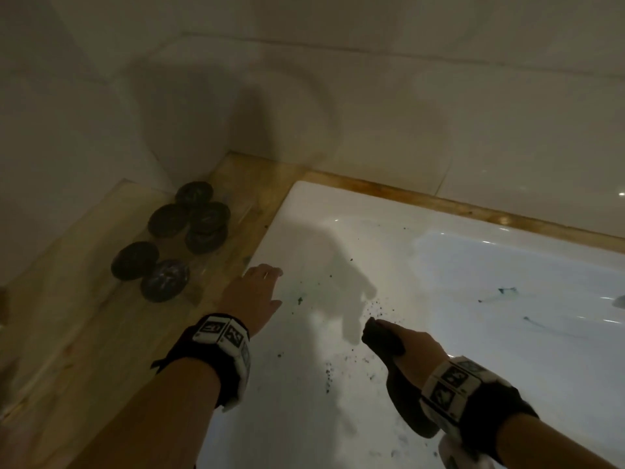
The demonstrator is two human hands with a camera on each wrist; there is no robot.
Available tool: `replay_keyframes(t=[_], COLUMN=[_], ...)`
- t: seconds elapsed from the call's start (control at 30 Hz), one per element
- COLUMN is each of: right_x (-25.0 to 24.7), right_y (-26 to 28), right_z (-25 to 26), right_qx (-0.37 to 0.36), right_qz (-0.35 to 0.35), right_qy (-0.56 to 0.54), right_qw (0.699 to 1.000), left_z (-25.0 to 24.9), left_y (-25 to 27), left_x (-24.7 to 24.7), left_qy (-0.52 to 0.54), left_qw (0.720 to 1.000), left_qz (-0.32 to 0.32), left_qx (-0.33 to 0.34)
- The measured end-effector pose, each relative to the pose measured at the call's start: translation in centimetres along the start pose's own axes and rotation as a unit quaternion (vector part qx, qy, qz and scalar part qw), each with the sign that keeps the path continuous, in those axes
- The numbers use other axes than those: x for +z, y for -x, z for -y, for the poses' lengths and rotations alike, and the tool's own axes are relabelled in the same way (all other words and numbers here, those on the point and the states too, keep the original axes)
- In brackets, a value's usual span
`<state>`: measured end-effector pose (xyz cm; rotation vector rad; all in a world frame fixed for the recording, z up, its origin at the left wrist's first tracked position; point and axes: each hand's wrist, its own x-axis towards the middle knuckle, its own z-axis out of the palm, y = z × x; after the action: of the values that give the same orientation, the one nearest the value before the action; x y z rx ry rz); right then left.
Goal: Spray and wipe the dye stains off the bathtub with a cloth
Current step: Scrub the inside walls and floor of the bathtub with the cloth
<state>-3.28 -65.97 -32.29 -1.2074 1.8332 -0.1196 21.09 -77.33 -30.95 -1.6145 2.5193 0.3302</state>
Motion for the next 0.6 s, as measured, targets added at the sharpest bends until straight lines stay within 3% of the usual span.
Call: replay_keyframes(t=[0.13, 0.33, 0.43, 0.6], right_x=[0.1, -2.5, -4.3, -4.7], right_y=[-6.2, -13.1, -15.8, -19.3], right_z=[-0.5, 1.9, 3.8, 5.0], right_qx=[0.006, -0.059, -0.069, -0.061], right_qz=[-0.033, -0.268, -0.355, -0.379], right_qy=[0.007, 0.043, 0.048, 0.027], right_qw=[0.999, 0.961, 0.931, 0.923], left_z=[1.5, 4.2, 4.3, 4.3], left_y=[-4.7, -8.2, -8.1, -7.7], left_x=[4.0, 9.6, 11.5, 12.3], left_qy=[-0.030, -0.054, -0.064, -0.086], left_qw=[0.999, 0.997, 0.995, 0.992], left_qz=[-0.011, -0.011, -0.057, -0.080], left_qx=[-0.002, 0.059, 0.060, 0.053])
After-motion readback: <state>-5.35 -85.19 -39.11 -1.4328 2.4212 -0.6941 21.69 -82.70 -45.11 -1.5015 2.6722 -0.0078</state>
